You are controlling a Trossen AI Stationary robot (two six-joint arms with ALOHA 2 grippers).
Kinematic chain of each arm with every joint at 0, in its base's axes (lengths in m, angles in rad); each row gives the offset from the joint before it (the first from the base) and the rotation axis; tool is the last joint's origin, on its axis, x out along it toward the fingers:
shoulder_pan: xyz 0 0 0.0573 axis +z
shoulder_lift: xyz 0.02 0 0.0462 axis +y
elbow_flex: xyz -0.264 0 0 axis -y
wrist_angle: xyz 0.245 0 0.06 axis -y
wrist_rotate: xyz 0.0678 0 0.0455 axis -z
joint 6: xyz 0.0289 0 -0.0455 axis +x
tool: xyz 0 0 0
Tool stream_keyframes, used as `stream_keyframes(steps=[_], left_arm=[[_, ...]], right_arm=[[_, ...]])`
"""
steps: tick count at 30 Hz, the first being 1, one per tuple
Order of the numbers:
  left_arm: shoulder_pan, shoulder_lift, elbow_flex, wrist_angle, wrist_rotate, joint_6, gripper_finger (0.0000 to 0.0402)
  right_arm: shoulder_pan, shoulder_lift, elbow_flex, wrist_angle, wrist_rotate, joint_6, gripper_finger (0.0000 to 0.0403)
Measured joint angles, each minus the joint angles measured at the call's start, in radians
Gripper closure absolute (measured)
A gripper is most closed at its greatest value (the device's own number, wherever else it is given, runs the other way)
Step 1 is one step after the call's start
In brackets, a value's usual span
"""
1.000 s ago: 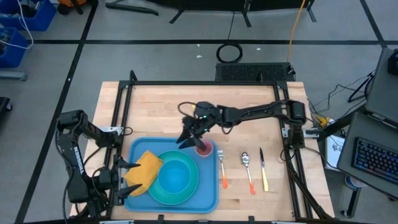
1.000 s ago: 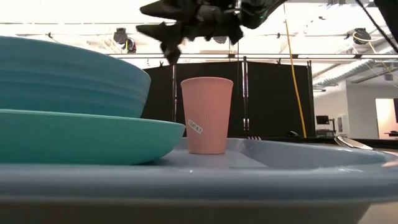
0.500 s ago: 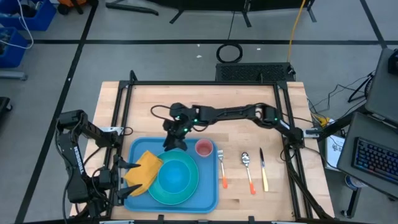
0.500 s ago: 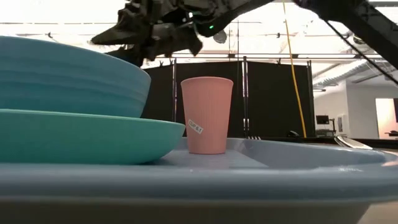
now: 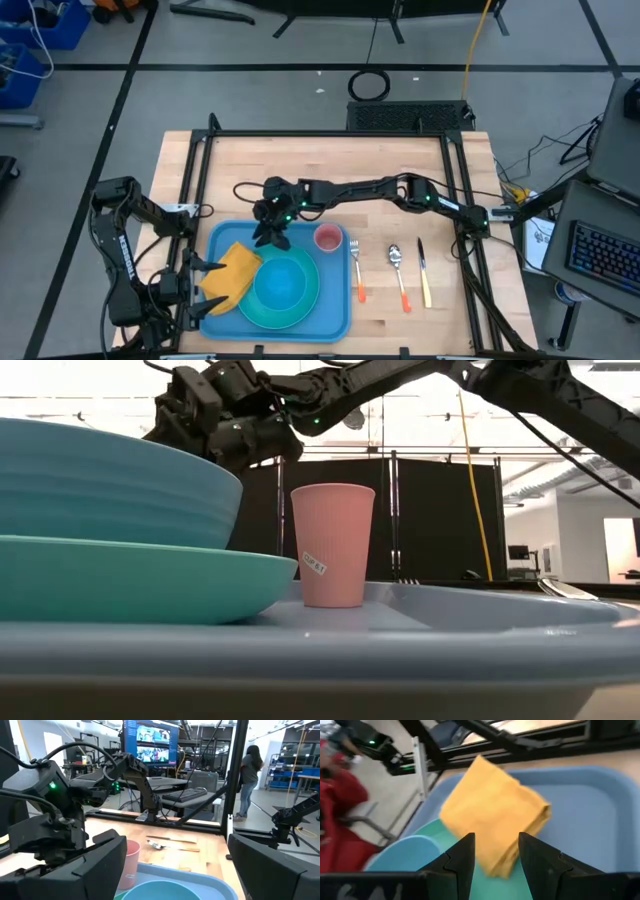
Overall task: Set up tray
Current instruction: Put the yellow table napkin on top of the blue tray to the left of the green plate
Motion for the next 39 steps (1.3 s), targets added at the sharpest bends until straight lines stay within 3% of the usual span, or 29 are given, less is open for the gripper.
stream_keyframes(steps=[9,18,26,31,39], left_arm=[[0.029,-0.065,0.0,-0.024,0.0,0.044,0.005],[0.033,-0.084,0.0,-0.023,0.0,0.081,0.005],[0.033,-0.083,0.0,-0.02,0.0,0.099,0.005],[0.034,-0.083,0.0,-0.02,0.0,0.105,0.005],[0.044,-0.083,0.0,-0.019,0.0,0.105,0.005]], right_arm=[[0.013,0.008,0.0,0.024,0.209,-0.03,0.0259],[0.022,0.012,0.0,0.065,0.21,0.051,0.0259],[0.058,0.013,0.0,0.09,0.083,0.089,0.0259],[0.087,0.041,-0.001,0.117,0.154,0.072,0.0259],[0.009,0.069,0.0,0.143,0.212,0.145,0.0259]])
